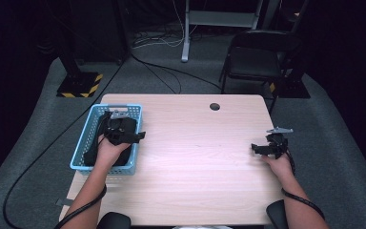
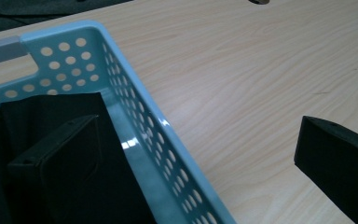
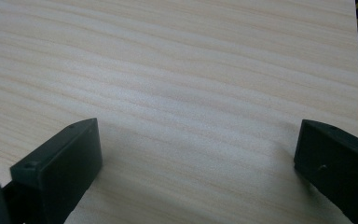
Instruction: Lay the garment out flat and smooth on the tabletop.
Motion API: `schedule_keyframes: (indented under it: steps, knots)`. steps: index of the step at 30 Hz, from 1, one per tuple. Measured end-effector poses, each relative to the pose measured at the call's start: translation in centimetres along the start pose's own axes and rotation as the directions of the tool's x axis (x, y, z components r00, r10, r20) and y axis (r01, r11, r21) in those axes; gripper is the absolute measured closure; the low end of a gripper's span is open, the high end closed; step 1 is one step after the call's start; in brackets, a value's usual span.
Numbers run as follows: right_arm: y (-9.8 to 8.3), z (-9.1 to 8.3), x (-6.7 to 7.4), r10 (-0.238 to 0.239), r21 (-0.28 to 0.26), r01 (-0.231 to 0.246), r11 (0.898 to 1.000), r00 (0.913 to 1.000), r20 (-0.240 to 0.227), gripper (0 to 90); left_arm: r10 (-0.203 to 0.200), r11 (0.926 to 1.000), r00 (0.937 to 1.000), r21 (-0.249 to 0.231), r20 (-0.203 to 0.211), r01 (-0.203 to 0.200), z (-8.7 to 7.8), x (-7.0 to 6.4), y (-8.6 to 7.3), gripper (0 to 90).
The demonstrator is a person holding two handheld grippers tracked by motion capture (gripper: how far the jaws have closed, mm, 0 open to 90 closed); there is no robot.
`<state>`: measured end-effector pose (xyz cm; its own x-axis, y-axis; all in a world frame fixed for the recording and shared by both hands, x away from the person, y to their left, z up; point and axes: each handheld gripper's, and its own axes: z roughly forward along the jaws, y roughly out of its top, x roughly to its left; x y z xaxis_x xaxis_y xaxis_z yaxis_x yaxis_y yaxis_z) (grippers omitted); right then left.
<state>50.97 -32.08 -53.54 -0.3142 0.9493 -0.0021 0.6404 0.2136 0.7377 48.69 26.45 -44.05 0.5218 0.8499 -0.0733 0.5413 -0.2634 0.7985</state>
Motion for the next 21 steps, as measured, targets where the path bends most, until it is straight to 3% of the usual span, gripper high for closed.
schedule_keyframes:
  steps: [5,21]
  knots:
    - [0.0,0.0,0.0,0.000,0.000,0.000,1.000,1.0000,0.000,0.0,0.002,1.0000,0.9995,0.001,-0.031,-0.002,-0.3,0.7,0.3,0.0]
    - [0.0,0.0,0.0,0.000,0.000,0.000,1.000,1.0000,-0.001,0.0,-0.084,0.9964,0.9920,-0.020,-0.094,0.083,-1.7,3.9,0.6,1.1]
